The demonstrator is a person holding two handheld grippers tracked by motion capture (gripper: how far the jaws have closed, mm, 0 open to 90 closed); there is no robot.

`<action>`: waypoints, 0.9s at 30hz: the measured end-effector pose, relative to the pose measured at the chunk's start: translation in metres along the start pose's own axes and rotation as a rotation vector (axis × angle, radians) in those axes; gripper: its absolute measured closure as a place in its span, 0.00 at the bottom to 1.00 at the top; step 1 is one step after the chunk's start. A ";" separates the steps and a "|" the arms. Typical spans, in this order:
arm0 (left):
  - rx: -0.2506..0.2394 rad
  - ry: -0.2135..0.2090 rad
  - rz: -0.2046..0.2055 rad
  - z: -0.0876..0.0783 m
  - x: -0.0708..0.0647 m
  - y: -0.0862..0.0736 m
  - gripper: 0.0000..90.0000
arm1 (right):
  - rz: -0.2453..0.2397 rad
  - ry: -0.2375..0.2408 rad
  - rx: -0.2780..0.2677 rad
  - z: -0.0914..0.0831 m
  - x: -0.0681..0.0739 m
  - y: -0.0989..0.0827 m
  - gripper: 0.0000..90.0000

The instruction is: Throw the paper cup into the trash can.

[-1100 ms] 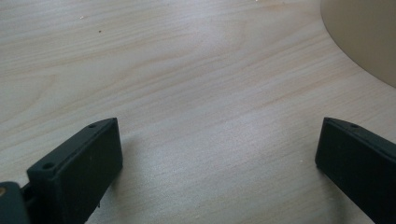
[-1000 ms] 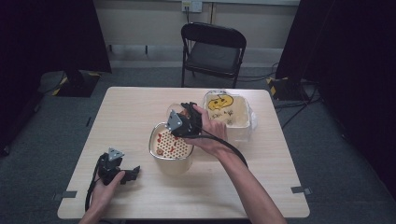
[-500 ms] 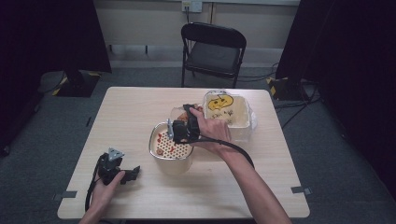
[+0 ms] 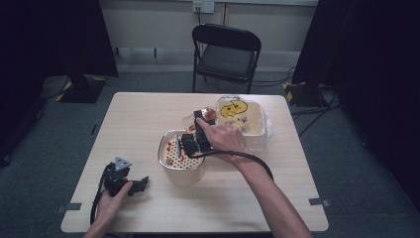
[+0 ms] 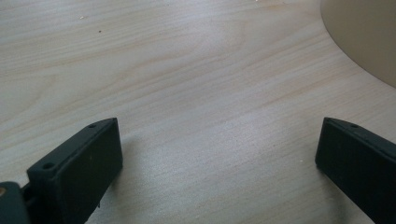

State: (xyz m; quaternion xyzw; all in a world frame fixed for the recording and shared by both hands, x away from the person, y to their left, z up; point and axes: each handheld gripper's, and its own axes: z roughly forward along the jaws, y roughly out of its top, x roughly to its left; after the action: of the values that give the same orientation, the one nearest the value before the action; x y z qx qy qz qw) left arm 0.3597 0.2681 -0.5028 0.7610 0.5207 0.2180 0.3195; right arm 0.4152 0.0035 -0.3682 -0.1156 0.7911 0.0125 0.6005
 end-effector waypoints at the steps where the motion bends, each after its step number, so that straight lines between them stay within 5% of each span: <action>1: 0.000 0.000 0.000 0.000 0.000 0.000 0.00 | -0.045 -0.032 0.001 0.000 0.002 0.001 0.51; 14: 0.000 -0.001 0.000 0.000 0.000 0.000 0.00 | -0.256 -0.148 0.042 -0.009 0.009 0.006 0.52; 20: -0.001 -0.002 -0.002 0.000 0.000 0.000 0.00 | -0.403 -0.191 0.064 -0.013 0.013 0.007 0.52; 27: -0.002 -0.001 -0.002 0.000 0.000 0.000 0.00 | -0.463 -0.230 0.077 -0.018 0.015 0.006 0.52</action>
State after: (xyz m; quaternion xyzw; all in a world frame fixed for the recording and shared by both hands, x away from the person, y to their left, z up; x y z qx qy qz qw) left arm 0.3597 0.2680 -0.5029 0.7603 0.5212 0.2180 0.3207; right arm 0.3934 0.0045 -0.3782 -0.2685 0.6701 -0.1422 0.6772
